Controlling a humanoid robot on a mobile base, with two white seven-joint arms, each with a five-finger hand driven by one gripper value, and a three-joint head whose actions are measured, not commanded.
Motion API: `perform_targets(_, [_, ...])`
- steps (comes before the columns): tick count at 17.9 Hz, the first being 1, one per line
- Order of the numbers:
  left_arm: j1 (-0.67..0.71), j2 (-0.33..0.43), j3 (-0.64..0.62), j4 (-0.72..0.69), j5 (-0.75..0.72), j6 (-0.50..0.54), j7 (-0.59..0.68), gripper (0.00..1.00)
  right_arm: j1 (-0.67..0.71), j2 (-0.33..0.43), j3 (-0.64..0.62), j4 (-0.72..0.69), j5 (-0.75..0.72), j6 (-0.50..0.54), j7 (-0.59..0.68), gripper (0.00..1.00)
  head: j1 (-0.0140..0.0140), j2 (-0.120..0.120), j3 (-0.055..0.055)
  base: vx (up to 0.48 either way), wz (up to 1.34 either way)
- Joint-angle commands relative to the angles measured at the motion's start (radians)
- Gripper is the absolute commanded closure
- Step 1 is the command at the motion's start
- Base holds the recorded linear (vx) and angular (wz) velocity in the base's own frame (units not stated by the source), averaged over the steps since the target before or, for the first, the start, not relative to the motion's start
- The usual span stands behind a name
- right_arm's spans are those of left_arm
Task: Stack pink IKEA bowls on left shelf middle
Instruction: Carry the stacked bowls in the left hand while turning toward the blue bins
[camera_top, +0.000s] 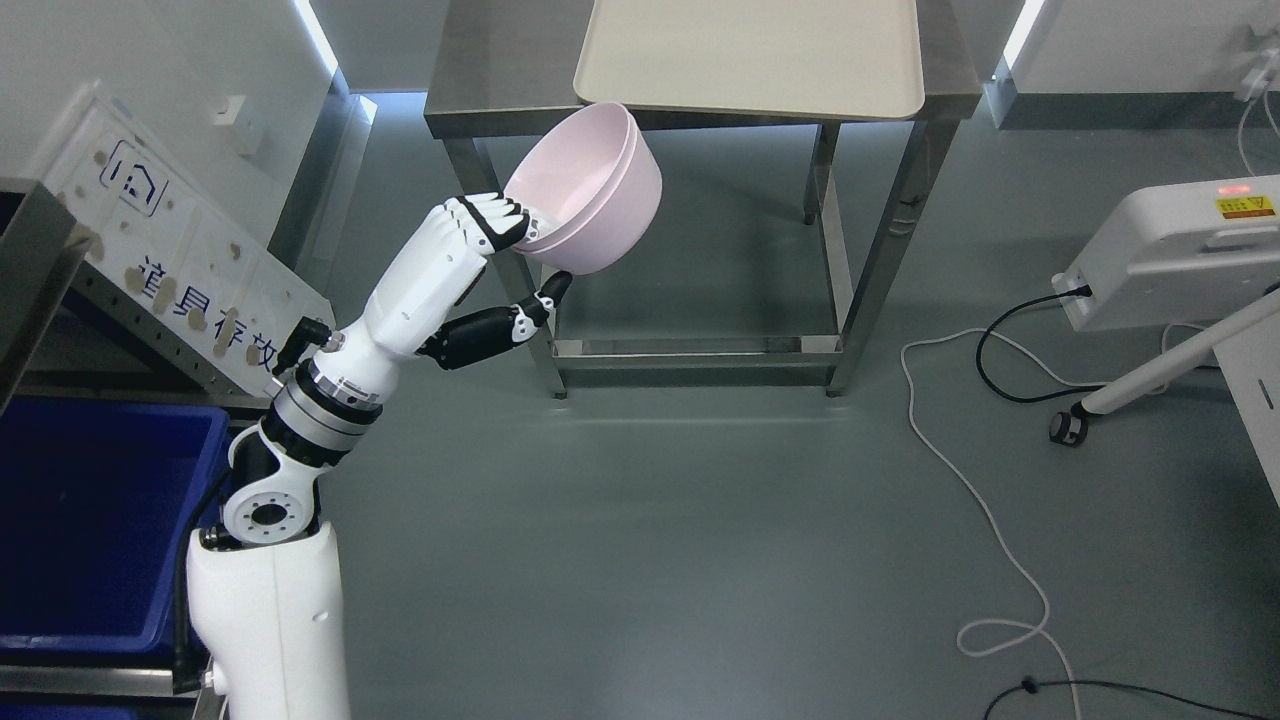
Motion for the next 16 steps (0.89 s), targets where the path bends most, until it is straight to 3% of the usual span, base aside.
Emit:
perform_targets(1, [0.015, 0.017, 0.004, -0.026, 0.01, 0.0, -0.001, 0.97, 0.0, -0.017, 0.0, 0.0, 0.0, 0.001, -0.001, 0.0, 0.0, 0.0, 0.0, -0.402, 0.15])
perform_targets(6, [0.016, 0.017, -0.143, -0.071, 0.01, 0.0, -0.002, 0.97, 0.0, -0.017, 0.0, 0.0, 0.0, 0.001, -0.001, 0.0, 0.0, 0.0, 0.0, -0.39, -0.01])
perform_targets(16, [0.021, 0.017, -0.119, -0.08, 0.046, 0.0, -0.002, 0.96, 0.0, -0.017, 0.0, 0.0, 0.0, 0.001, -0.001, 0.0, 0.0, 0.0, 0.0, -0.318, -0.12])
